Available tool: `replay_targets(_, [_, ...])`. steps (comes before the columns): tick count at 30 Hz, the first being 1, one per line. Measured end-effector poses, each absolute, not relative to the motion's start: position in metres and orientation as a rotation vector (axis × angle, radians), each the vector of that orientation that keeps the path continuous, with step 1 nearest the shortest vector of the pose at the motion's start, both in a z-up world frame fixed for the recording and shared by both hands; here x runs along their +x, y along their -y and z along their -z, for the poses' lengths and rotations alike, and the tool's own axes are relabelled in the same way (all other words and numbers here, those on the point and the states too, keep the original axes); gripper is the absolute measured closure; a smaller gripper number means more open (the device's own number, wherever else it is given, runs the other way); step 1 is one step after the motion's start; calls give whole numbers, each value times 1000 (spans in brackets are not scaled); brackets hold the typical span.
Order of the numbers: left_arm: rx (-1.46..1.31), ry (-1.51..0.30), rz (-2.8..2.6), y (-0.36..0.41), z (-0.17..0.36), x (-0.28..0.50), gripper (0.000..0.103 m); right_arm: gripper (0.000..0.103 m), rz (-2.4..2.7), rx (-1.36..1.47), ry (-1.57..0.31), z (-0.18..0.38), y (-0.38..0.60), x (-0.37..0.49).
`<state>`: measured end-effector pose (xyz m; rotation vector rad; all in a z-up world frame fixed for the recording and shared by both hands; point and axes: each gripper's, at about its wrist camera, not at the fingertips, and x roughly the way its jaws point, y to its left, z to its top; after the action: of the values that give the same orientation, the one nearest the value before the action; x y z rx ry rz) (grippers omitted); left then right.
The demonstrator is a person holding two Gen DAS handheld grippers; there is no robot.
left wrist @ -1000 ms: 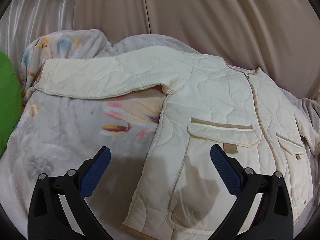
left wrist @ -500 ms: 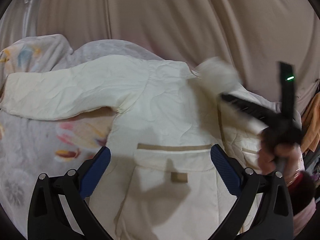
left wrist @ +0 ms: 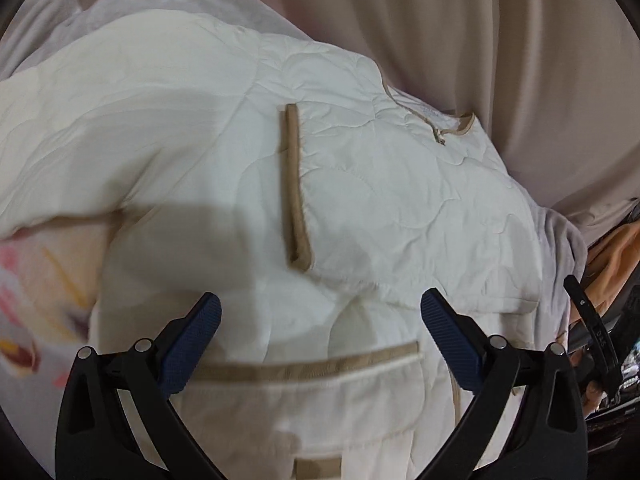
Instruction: Fold large clothes
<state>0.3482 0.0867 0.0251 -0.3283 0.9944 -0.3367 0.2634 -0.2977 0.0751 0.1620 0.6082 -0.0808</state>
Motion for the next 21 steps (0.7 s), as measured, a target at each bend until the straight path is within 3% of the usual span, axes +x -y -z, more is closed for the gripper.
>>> replay_targets(2, [-310, -992, 332, -78, -23, 359, 9, 37, 116, 261, -644, -62, 331, 267])
replay_targets(5, [-278, -964, 317, -69, -25, 371, 31, 36, 119, 362, -718, -36, 357, 283])
replay_targets(7, [-255, -961, 311, -65, -28, 376, 66, 41, 133, 384, -753, -20, 360, 295])
replay_targets(8, [-243, -956, 295, -64, -30, 377, 74, 50, 144, 371, -752, -19, 358, 300])
replay_targets(9, [-231, -944, 292, -62, -34, 376, 90, 71, 146, 353, -738, -23, 353, 302])
replay_targets(10, [-216, -916, 299, -63, -41, 376, 97, 92, 134, 342, -709, -31, 349, 301])
replay_targets(14, [-200, -817, 279, -71, -61, 377, 96, 96, 86, 375, -555, -60, 357, 281])
replay_targets(17, [-117, -881, 239, -60, -38, 394, 93, 95, 135, 335, -750, -26, 362, 305])
replay_targets(20, [-161, -890, 233, -70, -28, 392, 89, 85, 162, 337, -755, -24, 363, 293])
replay_targets(21, [-184, -872, 225, -78, -33, 386, 78, 78, 168, 337, -737, -33, 362, 282])
